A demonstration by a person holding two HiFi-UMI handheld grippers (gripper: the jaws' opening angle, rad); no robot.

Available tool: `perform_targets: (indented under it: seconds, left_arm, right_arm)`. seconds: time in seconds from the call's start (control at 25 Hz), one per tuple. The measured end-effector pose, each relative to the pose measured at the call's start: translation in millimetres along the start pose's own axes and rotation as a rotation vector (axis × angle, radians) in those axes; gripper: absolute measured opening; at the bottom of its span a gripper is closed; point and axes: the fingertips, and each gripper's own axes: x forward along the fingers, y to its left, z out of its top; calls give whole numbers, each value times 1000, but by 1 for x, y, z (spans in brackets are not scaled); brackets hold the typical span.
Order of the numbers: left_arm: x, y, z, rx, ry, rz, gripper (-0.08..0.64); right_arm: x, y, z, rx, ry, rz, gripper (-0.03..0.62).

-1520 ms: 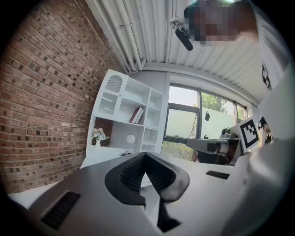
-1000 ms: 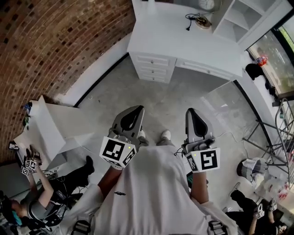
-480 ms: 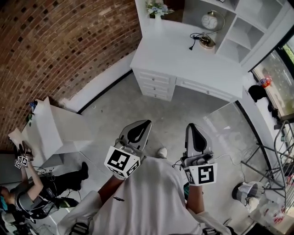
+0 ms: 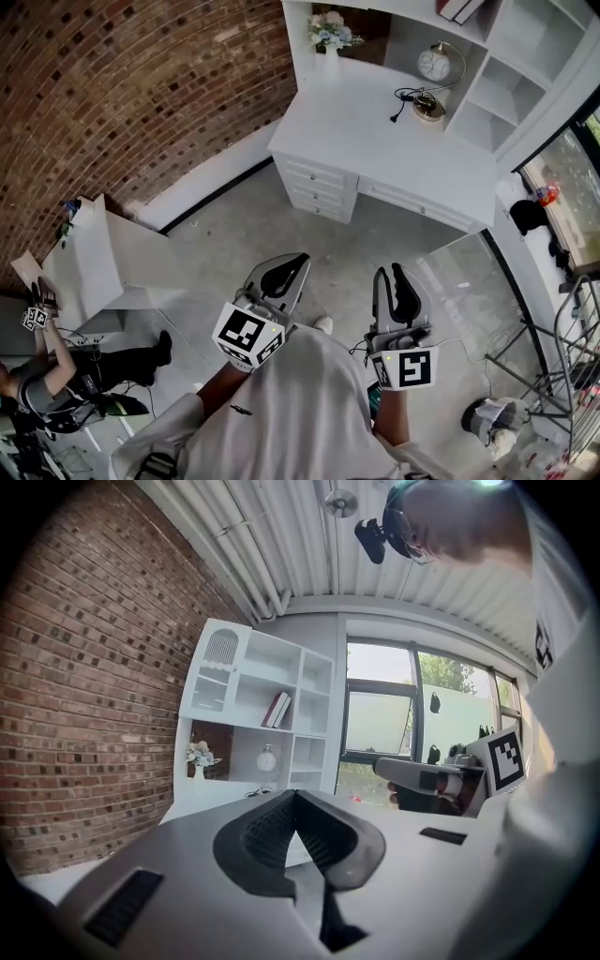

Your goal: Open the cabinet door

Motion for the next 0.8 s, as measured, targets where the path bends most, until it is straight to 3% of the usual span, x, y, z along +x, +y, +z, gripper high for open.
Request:
perform_targets:
  seconds: [0.44,0.8]
  left_arm:
    - [60,38,1,-35,-5,-20,9]
    - [110,115,27,-42,-28,-49,9]
  right_arm:
    - [49,-36,-11,7,20,-35,153]
    - [136,-45,-10,-3,23,-77,179]
